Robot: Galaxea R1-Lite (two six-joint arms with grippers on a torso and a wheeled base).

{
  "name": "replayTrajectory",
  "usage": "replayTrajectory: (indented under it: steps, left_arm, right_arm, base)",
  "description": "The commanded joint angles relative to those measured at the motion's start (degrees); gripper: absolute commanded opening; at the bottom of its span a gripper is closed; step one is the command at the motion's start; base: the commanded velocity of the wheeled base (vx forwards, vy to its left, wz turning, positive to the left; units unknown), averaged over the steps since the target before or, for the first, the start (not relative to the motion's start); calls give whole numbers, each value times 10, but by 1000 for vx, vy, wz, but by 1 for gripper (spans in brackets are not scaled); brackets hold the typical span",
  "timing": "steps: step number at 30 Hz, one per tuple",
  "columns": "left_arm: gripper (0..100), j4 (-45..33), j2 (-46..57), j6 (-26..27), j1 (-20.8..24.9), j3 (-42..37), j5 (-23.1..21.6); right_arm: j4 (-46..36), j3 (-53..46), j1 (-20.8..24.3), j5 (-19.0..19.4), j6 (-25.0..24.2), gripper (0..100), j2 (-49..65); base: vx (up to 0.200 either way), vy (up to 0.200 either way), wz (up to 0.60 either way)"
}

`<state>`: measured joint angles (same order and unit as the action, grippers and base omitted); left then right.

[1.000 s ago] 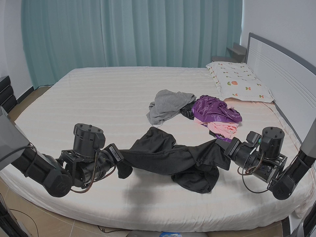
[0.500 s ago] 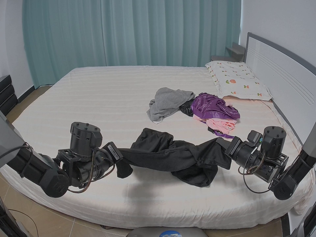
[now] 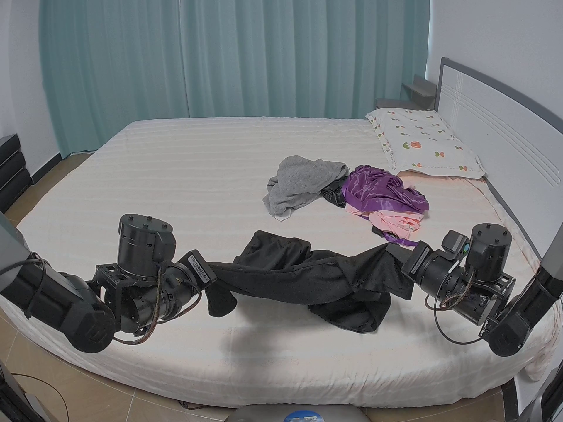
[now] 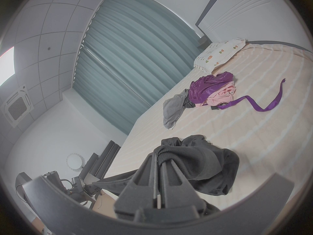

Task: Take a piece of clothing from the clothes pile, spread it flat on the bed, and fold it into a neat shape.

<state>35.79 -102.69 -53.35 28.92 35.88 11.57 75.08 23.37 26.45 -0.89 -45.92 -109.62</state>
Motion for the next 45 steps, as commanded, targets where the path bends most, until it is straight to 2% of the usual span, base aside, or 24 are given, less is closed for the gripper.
replayTrajectory:
  steps: [1, 11, 21, 27, 45]
  left_arm:
    - [0, -3, 12, 1, 3, 0, 0]
    - [0, -4, 24, 1, 4, -1, 0]
    - [0, -12, 40, 1, 17, -1, 0]
    - [0, -24, 59, 1, 20, 0, -1]
    - [0, -26, 59, 0, 20, -1, -1]
  right_arm:
    - [0, 1, 1, -9, 1, 0, 4]
    - [1, 4, 4, -33, 26, 0, -5]
    - [2, 4, 4, -39, 27, 0, 5]
    - [9, 7, 6, -64, 36, 0, 5]
    - [27, 2, 26, -61, 36, 0, 5]
  base:
    - [0, 200, 0]
    - [0, 200, 0]
    - [0, 200, 0]
    - [0, 200, 0]
    - [0, 200, 0]
